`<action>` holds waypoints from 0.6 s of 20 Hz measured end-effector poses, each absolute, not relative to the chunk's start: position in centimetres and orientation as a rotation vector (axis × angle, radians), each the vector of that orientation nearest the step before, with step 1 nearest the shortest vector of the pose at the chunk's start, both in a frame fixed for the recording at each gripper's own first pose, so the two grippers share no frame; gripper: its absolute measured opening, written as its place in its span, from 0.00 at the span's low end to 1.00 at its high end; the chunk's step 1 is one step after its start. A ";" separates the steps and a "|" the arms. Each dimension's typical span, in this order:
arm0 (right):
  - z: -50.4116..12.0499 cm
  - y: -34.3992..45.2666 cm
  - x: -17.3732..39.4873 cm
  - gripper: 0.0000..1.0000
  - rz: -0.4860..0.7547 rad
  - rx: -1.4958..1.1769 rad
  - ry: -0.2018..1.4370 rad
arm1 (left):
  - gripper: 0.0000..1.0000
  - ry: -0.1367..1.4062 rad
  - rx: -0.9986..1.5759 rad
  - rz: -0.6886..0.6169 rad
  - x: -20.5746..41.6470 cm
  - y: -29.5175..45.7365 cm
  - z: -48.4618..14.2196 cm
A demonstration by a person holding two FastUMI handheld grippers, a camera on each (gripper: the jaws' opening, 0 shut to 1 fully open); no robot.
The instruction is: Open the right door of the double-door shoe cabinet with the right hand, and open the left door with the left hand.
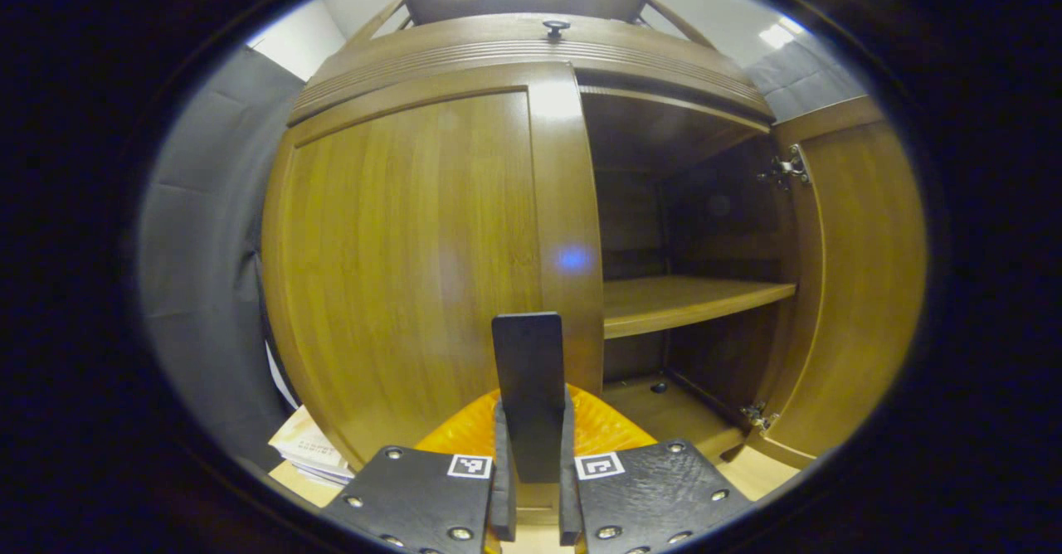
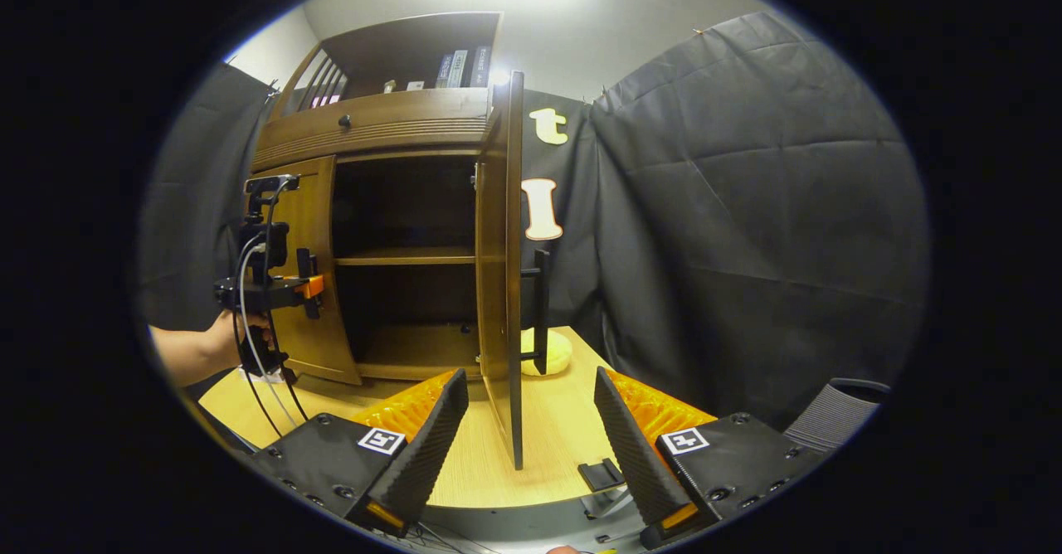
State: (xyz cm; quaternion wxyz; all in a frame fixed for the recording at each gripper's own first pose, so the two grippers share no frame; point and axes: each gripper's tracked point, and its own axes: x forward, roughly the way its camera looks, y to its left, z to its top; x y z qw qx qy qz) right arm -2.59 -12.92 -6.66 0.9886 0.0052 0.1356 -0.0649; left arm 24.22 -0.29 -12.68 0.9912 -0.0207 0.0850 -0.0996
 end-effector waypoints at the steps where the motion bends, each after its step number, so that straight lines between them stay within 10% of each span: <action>1: -6.6 -12.8 -2.4 0.96 -0.126 0.014 0.270 | 0.19 0.172 -0.042 -0.203 23.9 -0.1 -12.6; 12: -6.0 -10.3 -1.3 0.96 -0.043 0.024 0.240 | 0.19 0.188 -0.057 -0.198 16.1 4.5 -11.7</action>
